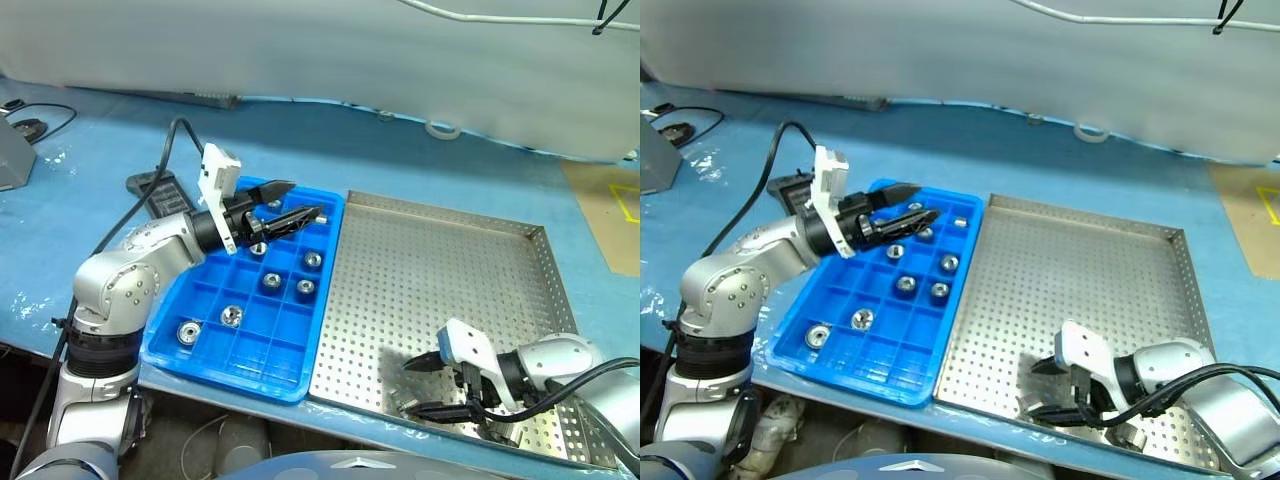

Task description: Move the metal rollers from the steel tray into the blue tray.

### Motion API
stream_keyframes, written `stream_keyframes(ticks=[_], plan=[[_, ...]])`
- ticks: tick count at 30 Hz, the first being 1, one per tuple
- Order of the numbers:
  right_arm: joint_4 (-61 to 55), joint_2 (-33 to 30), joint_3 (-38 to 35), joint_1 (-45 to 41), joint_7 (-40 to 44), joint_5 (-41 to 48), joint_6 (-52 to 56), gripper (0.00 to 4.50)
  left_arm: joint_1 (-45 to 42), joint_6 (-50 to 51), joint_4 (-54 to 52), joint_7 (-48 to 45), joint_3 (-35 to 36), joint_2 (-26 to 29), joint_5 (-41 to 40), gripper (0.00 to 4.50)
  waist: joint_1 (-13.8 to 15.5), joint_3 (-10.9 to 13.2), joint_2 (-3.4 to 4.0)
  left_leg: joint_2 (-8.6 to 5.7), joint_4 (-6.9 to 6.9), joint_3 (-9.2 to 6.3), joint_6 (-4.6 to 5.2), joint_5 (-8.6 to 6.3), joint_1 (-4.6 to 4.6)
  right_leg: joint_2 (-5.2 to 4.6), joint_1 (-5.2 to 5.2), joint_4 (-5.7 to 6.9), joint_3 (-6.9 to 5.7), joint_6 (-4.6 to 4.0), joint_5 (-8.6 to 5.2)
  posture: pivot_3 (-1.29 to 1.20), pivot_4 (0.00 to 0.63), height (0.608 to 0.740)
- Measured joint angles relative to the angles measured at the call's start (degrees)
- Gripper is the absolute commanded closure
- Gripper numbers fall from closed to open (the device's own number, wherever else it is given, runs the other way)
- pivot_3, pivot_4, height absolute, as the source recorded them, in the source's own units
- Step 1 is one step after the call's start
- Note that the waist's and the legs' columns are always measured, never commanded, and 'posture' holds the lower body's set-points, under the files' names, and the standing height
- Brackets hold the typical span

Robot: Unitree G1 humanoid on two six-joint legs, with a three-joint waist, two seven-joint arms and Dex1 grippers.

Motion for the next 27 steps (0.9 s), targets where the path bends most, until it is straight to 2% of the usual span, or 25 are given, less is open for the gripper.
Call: stream_keyframes(ticks=[5, 8, 11, 14, 27], plan=[[-0.3, 0.2, 5.6, -3.1, 0.4, -2.7, -0.9, 1.25, 3.3, 0.2, -0.9, 0.9, 0.1, 2.1, 1.0, 0.0, 0.1, 0.0, 0.0, 0.0, -0.05, -0.05, 0.05, 0.11, -0.04, 0.02, -0.16, -0.1, -0.04, 0.0, 0.03, -0.04, 0.15, 0.74], [-0.7, 1.2, 7.0, -5.6, -0.3, -3.0, 0.2, 1.25, 5.3, -2.8, 0.1, 1.5, -1.7, 0.1, 4.8, 0.0, 0.3, 0.0, 0.05, -0.04, -0.04, -0.05, 0.15, 0.13, -0.02, 0.0, -0.08, -0.14, -0.04, -0.01, 0.03, -0.02, 0.15, 0.74], [-1.0, 1.6, 7.3, -6.5, -1.4, -3.0, 2.1, 1.25, 8.5, -6.1, 4.0, 1.9, -5.4, -2.3, 9.7, 0.0, 0.4, 0.0, 0.02, -0.04, -0.04, -0.1, 0.18, 0.07, -0.04, 0.01, -0.08, -0.2, -0.02, 0.0, 0.03, -0.02, 0.15, 0.74], [-1.7, 1.8, 7.4, -6.5, -2.5, -3.0, 4.2, 1.25, 8.6, -7.6, 5.3, 1.5, -5.1, -2.3, 11.2, 0.0, 0.4, 0.0, 0.03, -0.05, -0.04, -0.13, 0.16, 0.08, -0.04, 0.01, -0.07, -0.19, -0.03, 0.01, 0.04, -0.02, 0.15, 0.74], [-6.1, 2.0, 5.9, -4.5, -7.4, 0.1, 12.4, 1.25, 8.5, -8.3, 5.3, 1.0, -4.9, -2.7, 11.7, 0.0, 0.4, 0.0, 0.05, -0.05, -0.05, -0.13, -0.06, 0.04, -0.02, 0.01, -0.03, -0.18, -0.03, 0.01, 0.04, -0.02, 0.15, 0.74]])
